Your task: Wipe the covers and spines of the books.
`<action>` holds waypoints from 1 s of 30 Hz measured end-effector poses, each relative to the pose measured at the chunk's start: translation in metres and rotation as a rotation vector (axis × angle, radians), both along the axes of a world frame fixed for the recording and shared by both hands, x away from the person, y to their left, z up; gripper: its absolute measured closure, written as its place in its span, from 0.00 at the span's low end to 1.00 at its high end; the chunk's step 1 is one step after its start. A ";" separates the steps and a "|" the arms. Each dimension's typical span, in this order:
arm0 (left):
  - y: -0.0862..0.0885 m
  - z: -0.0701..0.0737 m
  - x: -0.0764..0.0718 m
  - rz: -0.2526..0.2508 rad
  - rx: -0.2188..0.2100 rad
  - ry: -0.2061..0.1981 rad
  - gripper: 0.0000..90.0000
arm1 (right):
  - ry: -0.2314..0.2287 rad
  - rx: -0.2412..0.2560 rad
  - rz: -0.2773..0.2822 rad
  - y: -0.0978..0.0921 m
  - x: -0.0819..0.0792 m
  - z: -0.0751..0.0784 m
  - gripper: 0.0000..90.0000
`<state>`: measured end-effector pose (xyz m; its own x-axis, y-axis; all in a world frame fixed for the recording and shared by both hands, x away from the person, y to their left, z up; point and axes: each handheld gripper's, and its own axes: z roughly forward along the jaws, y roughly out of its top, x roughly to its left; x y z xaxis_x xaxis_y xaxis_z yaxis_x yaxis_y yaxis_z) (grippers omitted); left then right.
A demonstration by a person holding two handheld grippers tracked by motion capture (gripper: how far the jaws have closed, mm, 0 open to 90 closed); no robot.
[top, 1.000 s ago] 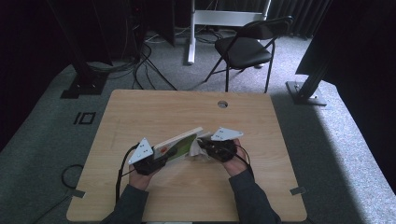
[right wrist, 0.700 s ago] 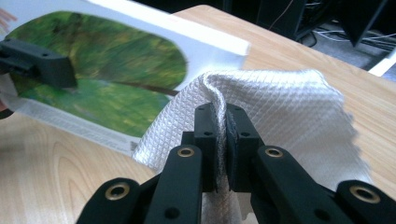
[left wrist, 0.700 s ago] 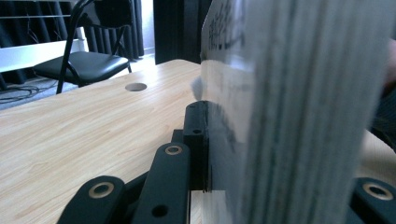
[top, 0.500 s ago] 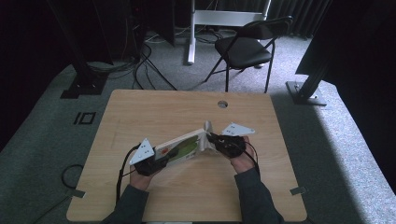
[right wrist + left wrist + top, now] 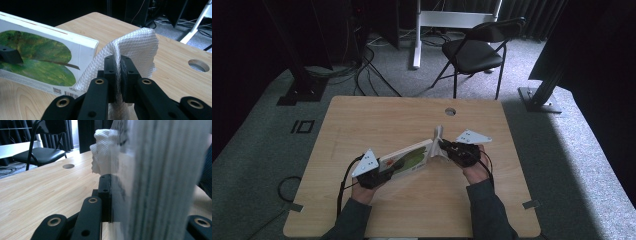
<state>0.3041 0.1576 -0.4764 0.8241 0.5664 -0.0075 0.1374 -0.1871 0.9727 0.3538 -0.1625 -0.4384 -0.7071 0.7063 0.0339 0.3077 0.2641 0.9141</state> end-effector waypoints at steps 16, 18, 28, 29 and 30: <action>-0.002 0.001 -0.001 -0.017 0.004 0.000 0.87 | 0.002 -0.005 0.038 0.007 0.000 -0.001 0.94; -0.002 0.001 -0.001 -0.017 0.003 -0.001 0.87 | 0.002 -0.008 0.045 0.008 0.000 -0.001 0.94; -0.001 0.001 -0.001 -0.014 0.001 -0.002 0.87 | 0.015 -0.026 0.061 0.010 0.001 -0.005 0.94; -0.001 0.001 -0.001 -0.013 0.001 -0.003 0.87 | 0.017 -0.028 0.062 0.011 0.001 -0.005 0.94; -0.001 0.001 -0.001 -0.013 0.001 -0.003 0.87 | 0.017 -0.028 0.062 0.011 0.001 -0.005 0.94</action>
<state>0.3035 0.1565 -0.4749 0.8315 0.5556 -0.0044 0.1320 -0.1899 0.9729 0.3547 -0.1519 -0.4435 -0.7487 0.6623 0.0272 0.3056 0.3084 0.9008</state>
